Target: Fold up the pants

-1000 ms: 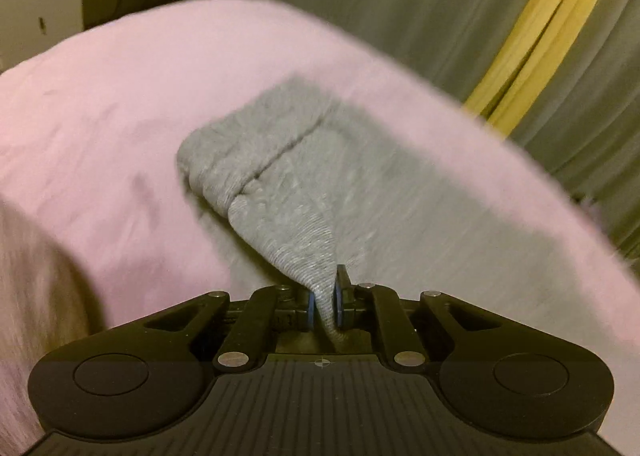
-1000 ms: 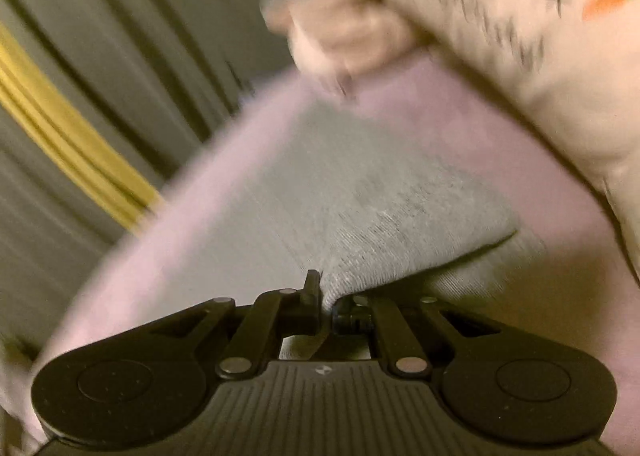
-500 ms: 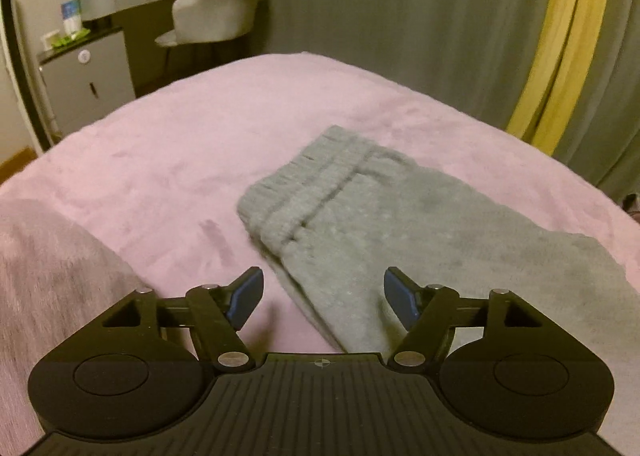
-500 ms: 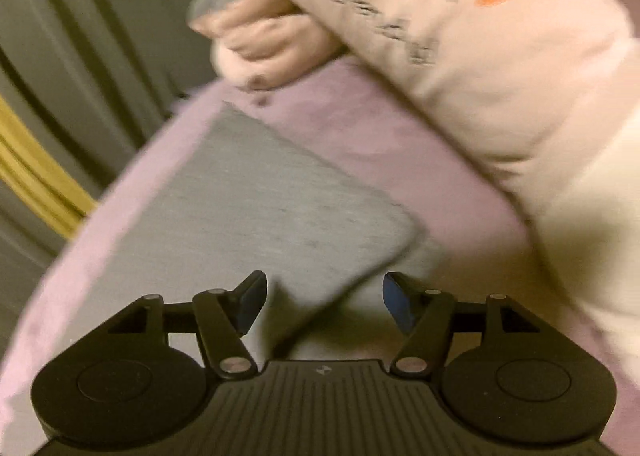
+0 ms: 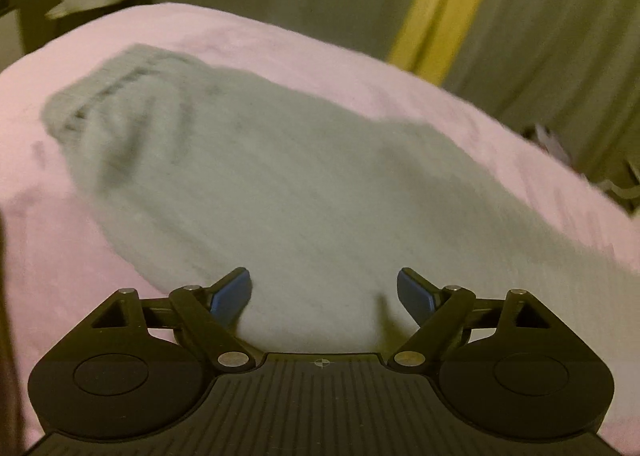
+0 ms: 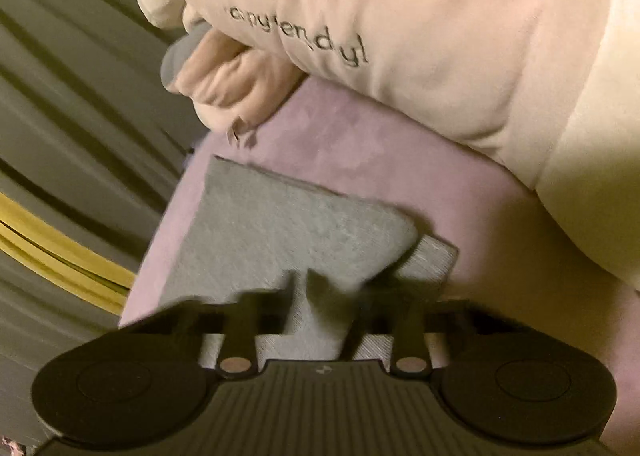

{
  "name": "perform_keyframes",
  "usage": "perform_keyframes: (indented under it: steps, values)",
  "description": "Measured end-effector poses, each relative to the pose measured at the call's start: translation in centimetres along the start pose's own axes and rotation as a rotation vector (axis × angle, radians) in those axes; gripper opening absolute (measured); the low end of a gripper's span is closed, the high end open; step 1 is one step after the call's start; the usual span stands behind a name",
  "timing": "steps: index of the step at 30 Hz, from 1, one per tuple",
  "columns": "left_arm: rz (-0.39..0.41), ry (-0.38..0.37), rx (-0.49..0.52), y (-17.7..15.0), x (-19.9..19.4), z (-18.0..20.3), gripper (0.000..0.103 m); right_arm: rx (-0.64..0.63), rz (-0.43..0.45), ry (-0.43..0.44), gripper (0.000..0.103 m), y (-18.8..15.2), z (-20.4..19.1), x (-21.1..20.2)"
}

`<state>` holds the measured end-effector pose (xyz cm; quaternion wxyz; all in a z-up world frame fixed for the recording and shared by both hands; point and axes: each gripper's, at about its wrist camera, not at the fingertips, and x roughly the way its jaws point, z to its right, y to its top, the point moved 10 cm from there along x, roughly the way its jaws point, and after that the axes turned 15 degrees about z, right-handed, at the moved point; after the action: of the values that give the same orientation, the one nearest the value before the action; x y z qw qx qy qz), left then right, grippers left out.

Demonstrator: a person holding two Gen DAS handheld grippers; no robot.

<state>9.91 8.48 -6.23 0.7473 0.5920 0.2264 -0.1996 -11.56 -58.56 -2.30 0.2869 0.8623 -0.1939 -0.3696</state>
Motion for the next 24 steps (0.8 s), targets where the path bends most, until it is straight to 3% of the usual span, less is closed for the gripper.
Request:
perform_keyframes:
  steps: [5, 7, 10, 11, 12, 16, 19, 20, 21, 24]
  values:
    - [0.004, -0.035, 0.093, -1.3, -0.4, 2.6, 0.092, -0.194, 0.126, 0.076, 0.005, 0.9, -3.1, -2.4]
    - [0.014, -0.054, 0.089, -1.5, -0.8, 3.0, 0.095, -0.253, 0.136, 0.029, 0.005, 0.6, -2.5, -2.2]
    - [-0.001, -0.048, 0.095, -2.1, -0.3, 3.1, 0.095, -0.404, 0.018, -0.119, 0.006, -1.7, -0.3, 0.0]
    - [-0.011, -0.036, 0.098, -2.2, -0.1, 3.0, 0.095, -0.443, 0.019, -0.147, 0.013, -2.0, 0.0, 0.0]
    - [-0.017, -0.03, 0.097, -2.3, 0.0, 2.9, 0.095, -0.466, 0.055, -0.166, 0.019, -1.8, 0.0, -0.6]
    - [-0.016, -0.019, 0.105, -2.5, 0.7, 3.0, 0.095, -0.557, 0.162, -0.233, 0.023, -0.6, -1.5, -3.0]
    - [-0.019, -0.016, 0.144, -2.8, 0.7, 3.5, 0.095, -0.567, 0.23, -0.145, 0.028, -0.2, -4.8, -5.1]
    - [-0.019, -0.016, 0.155, -2.9, 0.8, 3.7, 0.095, -0.567, 0.24, -0.102, 0.039, -0.5, -6.3, -5.7]
    - [-0.019, -0.014, 0.166, -3.0, 0.8, 3.9, 0.095, -0.562, 0.234, -0.054, 0.05, -1.1, -7.5, -6.0]
    - [-0.031, -0.007, 0.201, -3.4, 1.0, 4.3, 0.096, -0.557, 0.117, 0.112, 0.061, -4.9, -11.0, -5.6]
